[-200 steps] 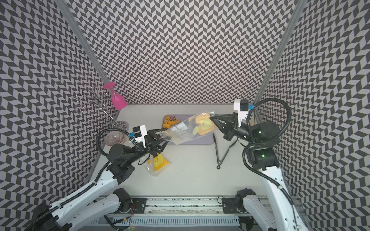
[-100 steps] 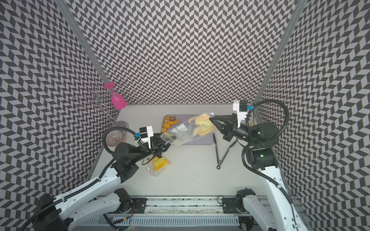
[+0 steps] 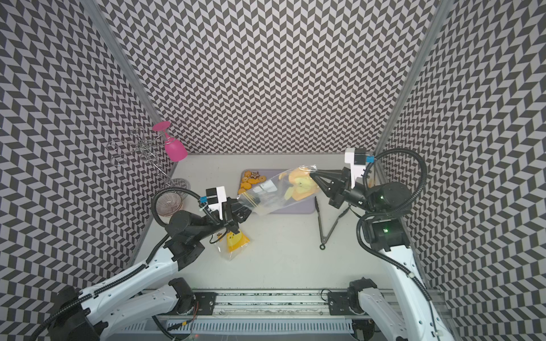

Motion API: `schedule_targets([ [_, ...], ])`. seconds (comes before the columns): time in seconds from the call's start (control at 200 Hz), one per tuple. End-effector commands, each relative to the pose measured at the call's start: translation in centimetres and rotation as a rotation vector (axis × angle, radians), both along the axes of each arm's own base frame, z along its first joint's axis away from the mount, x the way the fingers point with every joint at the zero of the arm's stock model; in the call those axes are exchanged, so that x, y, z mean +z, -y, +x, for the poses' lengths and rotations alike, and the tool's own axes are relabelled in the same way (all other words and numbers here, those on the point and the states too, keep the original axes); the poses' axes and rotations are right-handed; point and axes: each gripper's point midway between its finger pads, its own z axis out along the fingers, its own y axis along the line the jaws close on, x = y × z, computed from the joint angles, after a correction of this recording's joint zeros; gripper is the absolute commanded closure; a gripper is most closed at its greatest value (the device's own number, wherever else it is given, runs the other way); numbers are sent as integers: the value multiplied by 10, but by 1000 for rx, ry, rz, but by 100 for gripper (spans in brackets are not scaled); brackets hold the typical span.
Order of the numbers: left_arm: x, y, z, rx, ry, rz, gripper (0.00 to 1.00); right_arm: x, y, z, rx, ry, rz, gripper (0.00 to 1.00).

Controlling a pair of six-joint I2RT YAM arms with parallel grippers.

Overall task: Put the cookies into a resealable bag to prevent moisture
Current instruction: Place the ziploc bag at the center of the board.

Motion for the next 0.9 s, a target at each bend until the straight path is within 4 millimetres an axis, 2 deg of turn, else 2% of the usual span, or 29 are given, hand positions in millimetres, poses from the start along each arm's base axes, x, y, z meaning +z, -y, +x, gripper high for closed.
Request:
schedule_targets([
  [0.0, 13, -4, 8, 55, -42, 6, 100, -36, 11, 38, -153, -120, -46, 97],
  [0.04, 9, -4, 17, 89, -85, 37, 100, -55, 17, 54, -220, -180, -79, 85],
  [0.1, 1, -6, 28, 145, -151, 88, 100, -82, 28, 72, -319, -235, -128, 54],
  [0.14, -4, -11, 39, 208, -212, 113, 100, -97, 38, 82, -405, -271, -150, 39],
  [0.225, -19, -30, 70, 387, -364, 177, 100, -132, 65, 100, -589, -352, -190, 20],
  [0.345, -28, -66, 113, 592, -542, 300, 100, -197, 100, 117, -806, -547, -291, 19],
  [0.431, -37, -106, 146, 776, -662, 396, 100, -238, 116, 121, -905, -714, -272, 14],
  [0.516, -55, -156, 181, 937, -800, 504, 100, -259, 109, 119, -869, -780, -228, 3],
  [0.571, -68, -192, 200, 1060, -880, 578, 100, -279, 103, 114, -831, -823, -216, 12],
  [0.621, -77, -226, 214, 1228, -927, 639, 100, -294, 95, 106, -777, -832, -248, 13],
  [0.691, -84, -265, 224, 1470, -944, 716, 100, -316, 100, 96, -827, -887, -275, 15],
  [0.771, -99, -282, 237, 1587, -966, 787, 100, -343, 110, 81, -925, -954, -352, 12],
  [0.891, -133, -282, 259, 1608, -1031, 880, 100, -377, 112, 60, -972, -1023, -456, 3],
])
